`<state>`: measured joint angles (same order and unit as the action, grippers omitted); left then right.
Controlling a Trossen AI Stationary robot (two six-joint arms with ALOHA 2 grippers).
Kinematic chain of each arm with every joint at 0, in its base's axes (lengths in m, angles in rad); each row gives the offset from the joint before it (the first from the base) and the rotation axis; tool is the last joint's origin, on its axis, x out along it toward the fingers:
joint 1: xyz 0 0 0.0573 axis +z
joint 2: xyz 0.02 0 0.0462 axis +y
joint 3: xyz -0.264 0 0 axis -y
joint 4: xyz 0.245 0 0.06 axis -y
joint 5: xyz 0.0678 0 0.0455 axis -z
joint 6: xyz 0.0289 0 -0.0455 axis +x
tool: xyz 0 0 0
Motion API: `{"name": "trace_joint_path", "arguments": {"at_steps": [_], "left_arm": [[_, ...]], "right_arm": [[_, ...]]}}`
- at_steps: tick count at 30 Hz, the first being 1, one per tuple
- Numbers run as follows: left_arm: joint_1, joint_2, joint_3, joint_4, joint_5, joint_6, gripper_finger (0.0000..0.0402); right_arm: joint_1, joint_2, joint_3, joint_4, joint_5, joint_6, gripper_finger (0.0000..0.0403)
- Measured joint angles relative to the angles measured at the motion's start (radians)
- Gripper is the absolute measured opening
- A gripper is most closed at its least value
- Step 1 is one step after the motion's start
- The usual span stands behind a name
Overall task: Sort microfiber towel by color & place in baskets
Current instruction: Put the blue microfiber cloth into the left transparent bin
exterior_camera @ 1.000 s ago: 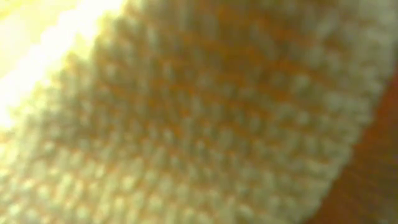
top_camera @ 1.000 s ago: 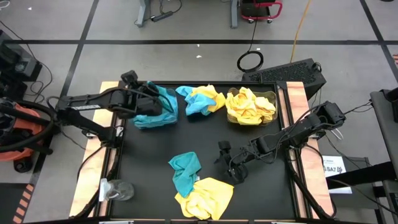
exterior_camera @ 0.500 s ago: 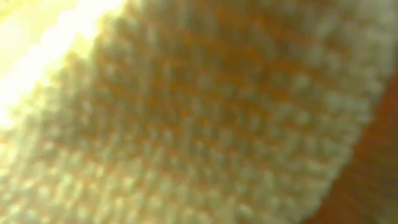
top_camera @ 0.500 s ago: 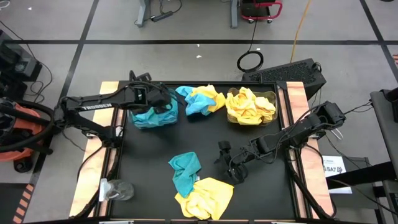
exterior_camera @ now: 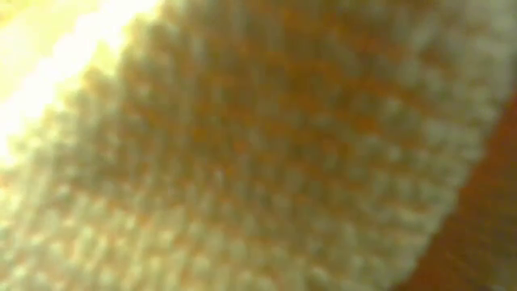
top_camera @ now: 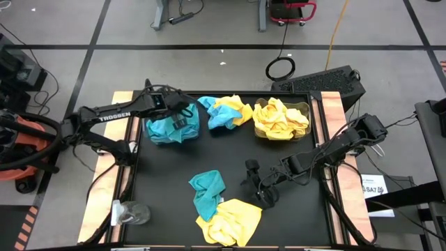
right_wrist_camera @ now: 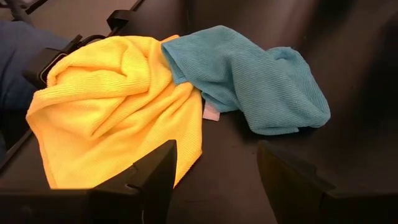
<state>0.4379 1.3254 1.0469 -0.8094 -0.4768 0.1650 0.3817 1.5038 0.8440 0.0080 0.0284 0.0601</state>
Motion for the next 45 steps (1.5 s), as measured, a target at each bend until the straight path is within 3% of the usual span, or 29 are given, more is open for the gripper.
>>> {"name": "trace_joint_path", "arguments": {"at_steps": [13,23,34,45], "left_arm": [[0.135,0.0,-0.191,0.174,0.233,0.006,0.0006],[0.2,0.017,-0.32,0.337,0.331,0.027,0.0011],[0.218,0.134,-0.335,0.375,0.354,0.027,0.0013],[0.217,0.109,-0.32,0.342,0.368,0.006,0.0013]], "right_arm": [[0.0,0.0,0.0,0.03,0.0,0.003,0.0215],[0.0,0.0,0.0,0.032,0.001,0.006,0.0215],[0.0,0.0,0.0,0.05,0.001,0.013,0.0215],[0.0,0.0,0.0,0.049,0.002,0.026,0.0215]]}}
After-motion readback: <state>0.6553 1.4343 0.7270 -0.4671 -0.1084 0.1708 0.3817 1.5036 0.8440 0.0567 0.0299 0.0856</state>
